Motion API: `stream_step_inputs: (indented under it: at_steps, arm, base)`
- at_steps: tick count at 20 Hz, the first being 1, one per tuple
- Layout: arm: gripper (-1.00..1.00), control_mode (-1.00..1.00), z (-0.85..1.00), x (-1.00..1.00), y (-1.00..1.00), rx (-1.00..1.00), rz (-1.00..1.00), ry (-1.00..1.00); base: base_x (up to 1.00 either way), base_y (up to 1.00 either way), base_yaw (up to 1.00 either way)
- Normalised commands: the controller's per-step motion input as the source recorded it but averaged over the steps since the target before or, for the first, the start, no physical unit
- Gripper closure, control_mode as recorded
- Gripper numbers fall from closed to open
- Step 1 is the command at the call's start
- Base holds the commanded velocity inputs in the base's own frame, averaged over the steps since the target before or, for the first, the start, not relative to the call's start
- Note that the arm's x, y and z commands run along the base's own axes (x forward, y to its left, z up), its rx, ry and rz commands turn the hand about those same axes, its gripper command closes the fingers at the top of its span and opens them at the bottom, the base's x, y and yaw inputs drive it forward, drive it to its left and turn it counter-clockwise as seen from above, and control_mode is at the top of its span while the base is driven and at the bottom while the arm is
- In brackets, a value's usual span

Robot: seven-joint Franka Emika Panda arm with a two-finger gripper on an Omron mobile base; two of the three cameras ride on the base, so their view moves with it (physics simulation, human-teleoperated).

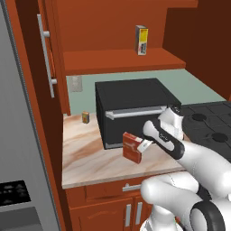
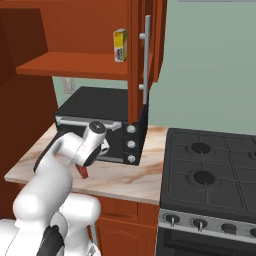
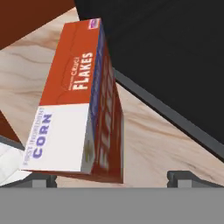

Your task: Pick the cereal and boxed food from the counter and place them in the cabinets closest to them.

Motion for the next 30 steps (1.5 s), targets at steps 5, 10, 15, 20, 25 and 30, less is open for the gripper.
stream_step_inputs:
  at_steps: [5, 10, 15, 20, 25, 30]
  arm:
    - [-1.00, -1.00, -0.03, -0.27, -0.07, 0.00, -0.03, 0.00]
    - [-1.00, -1.00, 0.00, -0.08, 0.17, 0.00, 0.00, 0.00]
    - [-1.00, -1.00, 0.00, 0.03, 0.28, 0.00, 0.00, 0.00]
    - [-1.00, -1.00, 0.00, 0.00, 0.01, 0.00, 0.00, 0.00]
    - [-1.00, -1.00, -0.09, 0.02, 0.00, 0.00, 0.00, 0.00]
    - [-1.00, -1.00, -0.21, 0.03, 0.00, 0.00, 0.00, 0.00]
  base:
    - [0.00, 0.00, 0.00]
    - [0.00, 0.00, 0.00]
    - [0.00, 0.00, 0.00]
    - [0.00, 0.00, 0.00]
    - [0.00, 0.00, 0.00]
    - [0.00, 0.00, 0.00]
